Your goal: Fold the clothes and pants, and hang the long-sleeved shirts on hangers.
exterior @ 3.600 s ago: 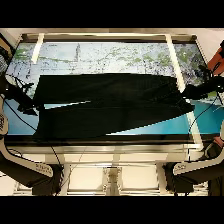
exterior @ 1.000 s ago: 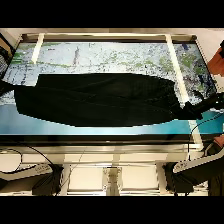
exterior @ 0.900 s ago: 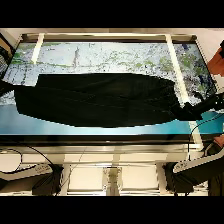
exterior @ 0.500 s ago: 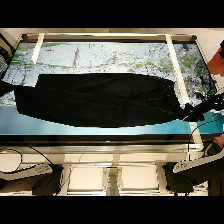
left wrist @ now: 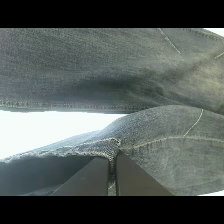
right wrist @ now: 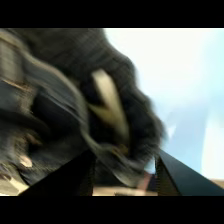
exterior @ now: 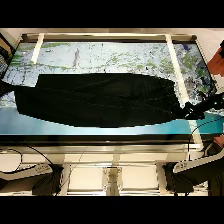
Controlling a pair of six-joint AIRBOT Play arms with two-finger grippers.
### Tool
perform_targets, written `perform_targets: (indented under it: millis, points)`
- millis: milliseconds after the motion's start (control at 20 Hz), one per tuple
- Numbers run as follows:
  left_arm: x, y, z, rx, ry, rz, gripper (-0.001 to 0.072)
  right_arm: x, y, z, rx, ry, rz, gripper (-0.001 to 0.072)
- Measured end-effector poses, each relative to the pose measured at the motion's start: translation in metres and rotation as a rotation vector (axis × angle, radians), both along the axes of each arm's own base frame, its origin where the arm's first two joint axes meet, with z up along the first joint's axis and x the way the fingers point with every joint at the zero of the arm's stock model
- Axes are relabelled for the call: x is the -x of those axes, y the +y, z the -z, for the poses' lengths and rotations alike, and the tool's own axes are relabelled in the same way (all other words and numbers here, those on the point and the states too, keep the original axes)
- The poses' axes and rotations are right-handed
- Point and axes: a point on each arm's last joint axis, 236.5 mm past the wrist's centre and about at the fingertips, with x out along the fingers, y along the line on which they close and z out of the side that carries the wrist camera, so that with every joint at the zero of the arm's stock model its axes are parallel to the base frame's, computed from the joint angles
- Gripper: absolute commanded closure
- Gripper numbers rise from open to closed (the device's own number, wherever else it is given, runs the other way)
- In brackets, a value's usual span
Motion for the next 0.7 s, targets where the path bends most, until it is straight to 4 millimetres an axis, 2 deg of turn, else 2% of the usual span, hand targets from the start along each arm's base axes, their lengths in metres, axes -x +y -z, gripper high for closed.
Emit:
perform_targets:
  millis: [50, 100, 150, 250, 350, 500, 600, 700]
  points:
    - [0.0, 0.0, 0.0, 0.0, 0.0, 0.0, 0.0678, -0.004, 0.003, 0.001, 0.005, -0.008, -0.002, 0.0475]
    - [0.0, 0.0, 0.0, 0.0, 0.0, 0.0, 0.0678, -0.007, 0.006, 0.003, 0.009, -0.013, -0.005, 0.0617]
    - [0.0, 0.0, 0.0, -0.001, -0.001, 0.0, 0.0678, -0.011, 0.012, 0.005, 0.012, -0.019, -0.013, 0.0652]
    - [0.0, 0.0, 0.0, -0.003, -0.003, 0.001, 0.0678, -0.018, 0.021, 0.006, 0.011, -0.033, -0.027, 0.0653]
    - [-0.001, 0.002, -0.004, -0.003, -0.022, 0.0, 0.0678, -0.023, 0.027, -0.001, 0.001, -0.047, -0.035, 0.0654]
    - [0.0, 0.014, -0.025, 0.001, -0.111, -0.027, 0.0678, -0.026, 0.017, -0.036, -0.004, -0.092, -0.025, 0.0654]
    - [0.005, 0.026, -0.044, -0.019, -0.185, -0.057, 0.0678, -0.026, -0.002, -0.069, 0.02, -0.153, 0.012, 0.0654]
    - [0.014, 0.039, -0.06, -0.068, -0.243, -0.075, 0.0677, -0.018, -0.024, -0.101, 0.054, -0.208, 0.063, 0.0654]
